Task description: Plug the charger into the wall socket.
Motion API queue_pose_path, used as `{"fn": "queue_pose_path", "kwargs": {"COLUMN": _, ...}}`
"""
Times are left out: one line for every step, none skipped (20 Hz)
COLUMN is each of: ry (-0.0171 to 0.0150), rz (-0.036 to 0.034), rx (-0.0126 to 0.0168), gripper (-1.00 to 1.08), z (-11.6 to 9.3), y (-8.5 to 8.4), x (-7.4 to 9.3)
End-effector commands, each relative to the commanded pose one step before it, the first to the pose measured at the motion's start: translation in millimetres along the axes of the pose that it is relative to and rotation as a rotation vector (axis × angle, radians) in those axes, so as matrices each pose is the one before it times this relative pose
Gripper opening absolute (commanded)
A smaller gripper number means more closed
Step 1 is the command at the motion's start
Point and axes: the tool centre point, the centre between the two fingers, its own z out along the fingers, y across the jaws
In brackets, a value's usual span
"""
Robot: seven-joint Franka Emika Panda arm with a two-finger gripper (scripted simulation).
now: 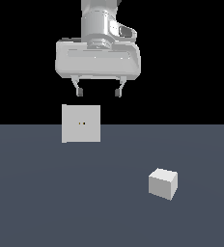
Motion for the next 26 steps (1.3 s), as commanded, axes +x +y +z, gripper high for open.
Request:
{"fn": "queue_pose_path", "kwargs": {"ry": 0.00000, "rz": 0.00000, "rx": 0.00000, "gripper": 1.00, "z": 0.00, "y": 0.01, "x": 0.00}}
{"fn": "queue_pose_path", "kwargs": {"ry": -0.00001, "rz": 0.00120, "rx": -0.00005, "gripper": 1.00, "z": 0.17, "y": 0.26, "x": -0.13}}
{"fn": "queue_pose_path", "kwargs": {"ry": -0.00006, "rz": 0.00331, "rx": -0.00008, "gripper": 1.00, "z": 0.51, "y": 0.63, "x": -0.38}}
{"fn": "queue_pose_path", "kwargs": {"ry": -0.00010, "rz": 0.00565, "rx": -0.00013, "gripper": 1.00, "z": 0.85, "y": 1.13, "x": -0.64}}
{"fn": "queue_pose_path", "kwargs": {"ry": -0.00014, "rz": 0.00793, "rx": -0.00019, "gripper": 1.00, "z": 1.20, "y": 1.59, "x": -0.90}}
{"fn": "queue_pose_path", "kwargs": {"ry": -0.00018, "rz": 0.01017, "rx": -0.00024, "gripper": 1.00, "z": 1.54, "y": 2.02, "x": -1.16}}
{"fn": "queue_pose_path", "kwargs": {"ry": -0.00023, "rz": 0.01244, "rx": -0.00030, "gripper": 1.00, "z": 1.88, "y": 2.48, "x": -1.42}}
{"fn": "queue_pose_path", "kwargs": {"ry": -0.00027, "rz": 0.01469, "rx": -0.00035, "gripper": 1.00, "z": 2.22, "y": 2.92, "x": -1.69}}
{"fn": "queue_pose_path", "kwargs": {"ry": -0.00031, "rz": 0.01696, "rx": -0.00040, "gripper": 1.00, "z": 2.56, "y": 3.38, "x": -1.95}}
{"fn": "queue_pose_path", "kwargs": {"ry": -0.00035, "rz": 0.01921, "rx": -0.00046, "gripper": 1.00, "z": 2.90, "y": 3.82, "x": -2.22}}
{"fn": "queue_pose_path", "kwargs": {"ry": -0.00039, "rz": 0.02147, "rx": -0.00051, "gripper": 1.00, "z": 3.24, "y": 4.27, "x": -2.49}}
{"fn": "queue_pose_path", "kwargs": {"ry": -0.00044, "rz": 0.02373, "rx": -0.00057, "gripper": 1.00, "z": 3.58, "y": 4.71, "x": -2.76}}
{"fn": "queue_pose_path", "kwargs": {"ry": -0.00048, "rz": 0.02598, "rx": -0.00062, "gripper": 1.00, "z": 3.93, "y": 5.16, "x": -3.03}}
{"fn": "queue_pose_path", "kwargs": {"ry": -0.00052, "rz": 0.02824, "rx": -0.00068, "gripper": 1.00, "z": 4.27, "y": 5.60, "x": -3.30}}
{"fn": "queue_pose_path", "kwargs": {"ry": -0.00056, "rz": 0.03043, "rx": -0.00073, "gripper": 1.00, "z": 4.60, "y": 6.03, "x": -3.58}}
{"fn": "queue_pose_path", "kwargs": {"ry": -0.00061, "rz": 0.03258, "rx": -0.00078, "gripper": 1.00, "z": 4.93, "y": 6.45, "x": -3.84}}
{"fn": "queue_pose_path", "kwargs": {"ry": -0.00065, "rz": 0.03468, "rx": -0.00084, "gripper": 1.00, "z": 5.25, "y": 6.86, "x": -4.11}}
{"fn": "queue_pose_path", "kwargs": {"ry": -0.00069, "rz": 0.03673, "rx": -0.00089, "gripper": 1.00, "z": 5.57, "y": 7.26, "x": -4.37}}
{"fn": "queue_pose_path", "kwargs": {"ry": -0.00073, "rz": 0.03876, "rx": -0.00094, "gripper": 1.00, "z": 5.88, "y": 7.65, "x": -4.64}}
{"fn": "queue_pose_path", "kwargs": {"ry": -0.00074, "rz": 0.03881, "rx": -0.00095, "gripper": 1.00, "z": 5.90, "y": 7.65, "x": -4.66}}
{"fn": "queue_pose_path", "kwargs": {"ry": -0.00070, "rz": 0.03663, "rx": -0.00090, "gripper": 1.00, "z": 5.58, "y": 7.22, "x": -4.41}}
{"fn": "queue_pose_path", "kwargs": {"ry": -0.00067, "rz": 0.03447, "rx": -0.00084, "gripper": 1.00, "z": 5.27, "y": 6.79, "x": -4.15}}
{"fn": "queue_pose_path", "kwargs": {"ry": -0.00063, "rz": 0.03230, "rx": -0.00079, "gripper": 1.00, "z": 4.95, "y": 6.35, "x": -3.90}}
{"fn": "queue_pose_path", "kwargs": {"ry": -0.00059, "rz": 0.03014, "rx": -0.00073, "gripper": 1.00, "z": 4.63, "y": 5.92, "x": -3.65}}
{"fn": "queue_pose_path", "kwargs": {"ry": -0.00056, "rz": 0.02797, "rx": -0.00068, "gripper": 1.00, "z": 4.31, "y": 5.49, "x": -3.39}}
{"fn": "queue_pose_path", "kwargs": {"ry": -0.00052, "rz": 0.02581, "rx": -0.00062, "gripper": 1.00, "z": 4.00, "y": 5.06, "x": -3.14}}
